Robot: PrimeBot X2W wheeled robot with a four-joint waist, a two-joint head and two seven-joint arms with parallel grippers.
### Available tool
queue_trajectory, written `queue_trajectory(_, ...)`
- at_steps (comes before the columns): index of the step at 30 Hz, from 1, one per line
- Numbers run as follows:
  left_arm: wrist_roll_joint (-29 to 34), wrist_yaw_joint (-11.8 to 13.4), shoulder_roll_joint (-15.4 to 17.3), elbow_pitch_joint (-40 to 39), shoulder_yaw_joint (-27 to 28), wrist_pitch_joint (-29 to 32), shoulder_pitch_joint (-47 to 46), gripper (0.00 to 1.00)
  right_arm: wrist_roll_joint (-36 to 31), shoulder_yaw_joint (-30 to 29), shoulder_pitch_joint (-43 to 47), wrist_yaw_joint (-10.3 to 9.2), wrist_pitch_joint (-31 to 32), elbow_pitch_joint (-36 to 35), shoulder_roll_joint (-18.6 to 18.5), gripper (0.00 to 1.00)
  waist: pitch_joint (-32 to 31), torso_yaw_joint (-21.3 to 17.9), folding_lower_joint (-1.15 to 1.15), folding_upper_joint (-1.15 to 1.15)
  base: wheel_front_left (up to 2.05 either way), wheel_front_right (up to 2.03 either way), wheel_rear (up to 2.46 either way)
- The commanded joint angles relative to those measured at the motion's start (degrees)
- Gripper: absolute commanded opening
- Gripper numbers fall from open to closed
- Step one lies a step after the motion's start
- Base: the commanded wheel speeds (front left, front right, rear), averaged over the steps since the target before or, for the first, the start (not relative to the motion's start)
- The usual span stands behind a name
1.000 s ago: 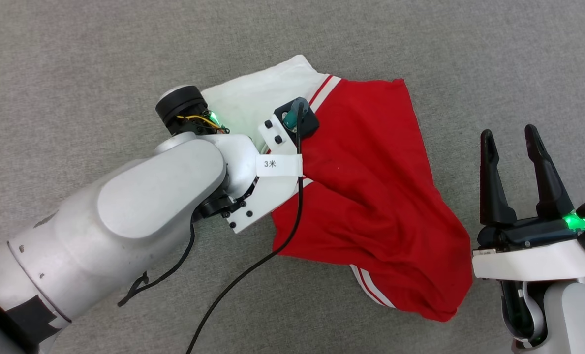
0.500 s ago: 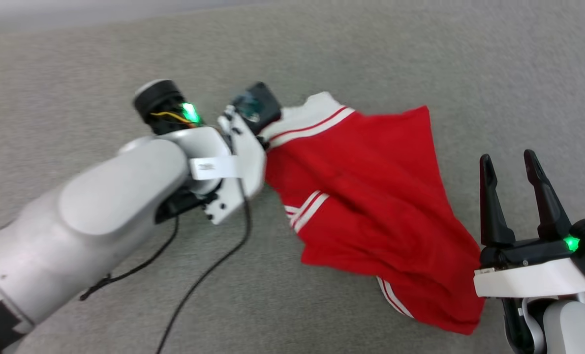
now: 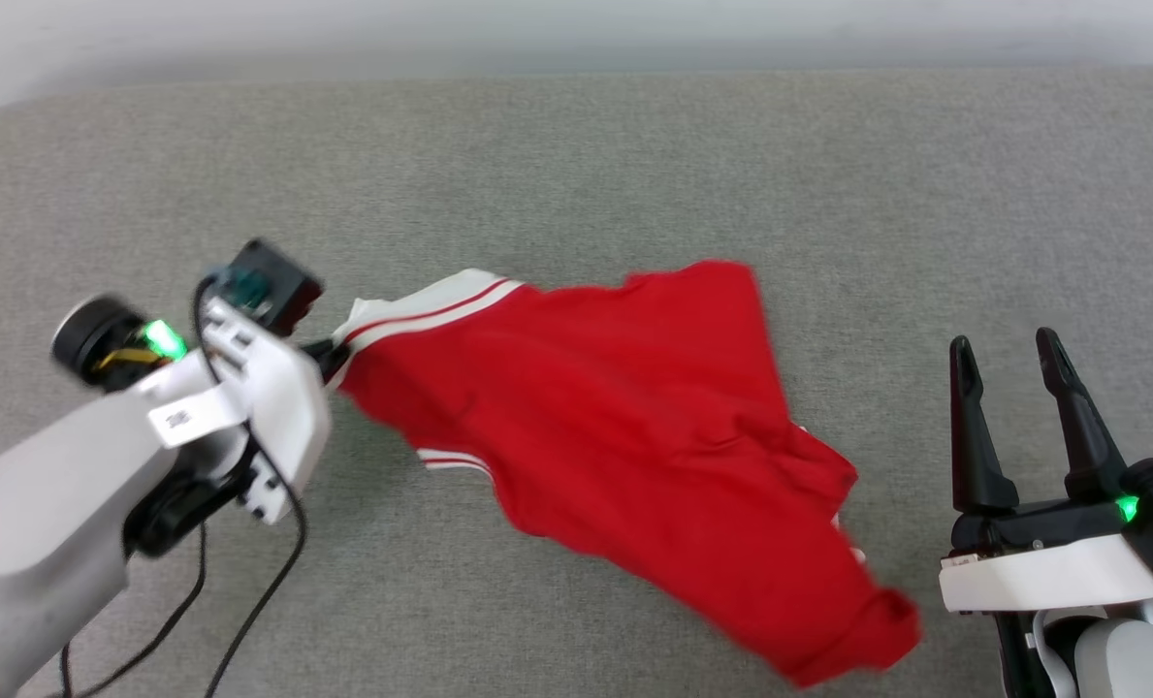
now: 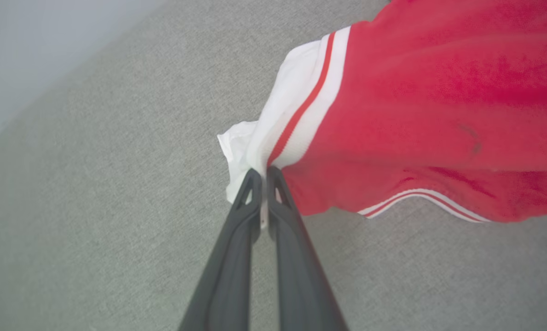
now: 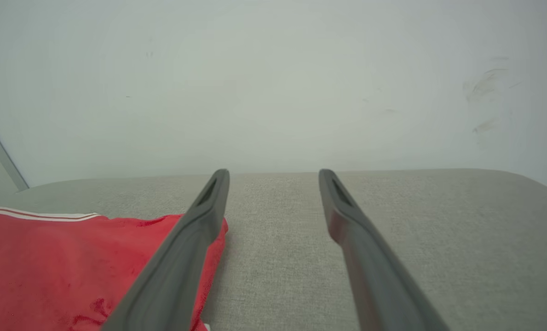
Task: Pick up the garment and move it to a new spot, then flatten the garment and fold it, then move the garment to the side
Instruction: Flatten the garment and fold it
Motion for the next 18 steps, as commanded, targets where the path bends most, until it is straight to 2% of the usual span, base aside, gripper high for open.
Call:
queue_trajectory(1, -1.2, 1.0, 1.1, -0.3, 0.4, -0.6, 2.4, 0.00, -0.2, -0.1, 0.6, -0.04, -0.1, 0.0, 0.1, 1.00, -0.4, 0.8, 0.00, 0.00, 0.00, 0.00, 0.00)
queue_trajectory(5, -4.8, 3.4, 4.5, 0.8, 1.1, -2.2, 7.7, 0.00, -0.3, -0.2, 0.8, -0.04, -0.1, 0.0, 0.1, 1.00, -0.5, 1.3, 0.00, 0.00, 0.00, 0.00, 0.00)
queue_trajectory(9, -8.0, 4.7, 5.6, 2.7, 1.1, -3.4, 12.3, 0.00, -0.6, -0.2, 0.8, -0.04, -0.1, 0.2, 0.1, 1.00, -0.4, 1.4, 0.00, 0.00, 0.00, 0.00, 0.00)
queue_trajectory(13, -10.4, 4.8, 4.8, 6.0, 0.5, -3.6, 16.0, 0.00, -1.1, -0.4, 1.0, -0.04, -0.1, 0.3, 0.1, 1.00, -0.4, 1.5, 0.00, 0.00, 0.00, 0.00, 0.00)
queue_trajectory(17, -11.5, 3.7, 1.9, 8.9, 0.4, -5.8, 18.1, 0.00, -1.6, -0.4, 1.2, -0.04, -0.1, 0.5, 0.1, 1.00, -1.1, 1.5, 0.00, 0.00, 0.00, 0.00, 0.00)
queue_trajectory(18, -11.5, 3.8, 1.1, 9.5, 0.8, -7.1, 18.2, 0.10, -1.8, -0.5, 1.3, -0.04, -0.1, 0.5, 0.1, 1.00, -1.4, 1.5, 0.00, 0.00, 0.00, 0.00, 0.00)
